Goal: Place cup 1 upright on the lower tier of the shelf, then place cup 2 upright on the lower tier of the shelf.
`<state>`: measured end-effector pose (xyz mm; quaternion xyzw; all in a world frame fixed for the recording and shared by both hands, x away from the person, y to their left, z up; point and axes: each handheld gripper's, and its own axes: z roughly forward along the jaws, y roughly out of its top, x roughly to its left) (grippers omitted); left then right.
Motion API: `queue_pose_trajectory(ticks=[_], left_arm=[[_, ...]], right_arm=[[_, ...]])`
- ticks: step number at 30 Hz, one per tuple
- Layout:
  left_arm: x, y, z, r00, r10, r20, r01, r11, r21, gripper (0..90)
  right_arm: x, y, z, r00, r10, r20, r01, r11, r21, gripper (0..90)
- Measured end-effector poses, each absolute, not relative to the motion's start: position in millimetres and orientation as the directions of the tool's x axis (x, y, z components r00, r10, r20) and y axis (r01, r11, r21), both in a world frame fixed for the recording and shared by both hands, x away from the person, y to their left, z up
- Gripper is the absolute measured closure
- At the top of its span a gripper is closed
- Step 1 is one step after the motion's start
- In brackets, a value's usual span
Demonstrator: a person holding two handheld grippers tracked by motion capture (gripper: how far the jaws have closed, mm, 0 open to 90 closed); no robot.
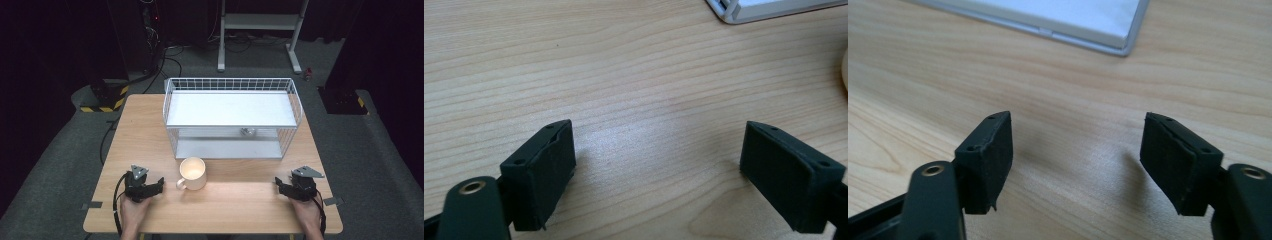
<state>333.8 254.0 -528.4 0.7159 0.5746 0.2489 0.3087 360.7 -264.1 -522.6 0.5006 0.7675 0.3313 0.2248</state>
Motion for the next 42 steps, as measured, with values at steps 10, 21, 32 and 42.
queue_pose_trajectory(ticks=[10,21,32,42], left_arm=[[325.7,249.2,-509.0,0.278,0.958,-0.071,0.613,-0.119,0.781,13.8],[312.6,238.6,-497.4,0.365,0.925,-0.103,0.583,-0.141,0.801,12.7],[302.6,224.7,-490.4,0.432,0.897,-0.090,0.566,-0.192,0.801,8.0],[290.3,205.2,-485.9,0.472,0.879,-0.070,0.529,-0.218,0.820,6.2]], right_arm=[[366.1,-258.5,-523.4,-0.384,0.923,-0.017,0.636,0.277,0.720,25.3],[366.2,-258.5,-523.5,-0.385,0.923,-0.019,0.634,0.279,0.721,25.2],[366.1,-258.6,-523.5,-0.385,0.923,-0.019,0.634,0.279,0.721,25.2],[365.9,-258.3,-523.5,-0.382,0.924,-0.014,0.636,0.274,0.721,25.2]])
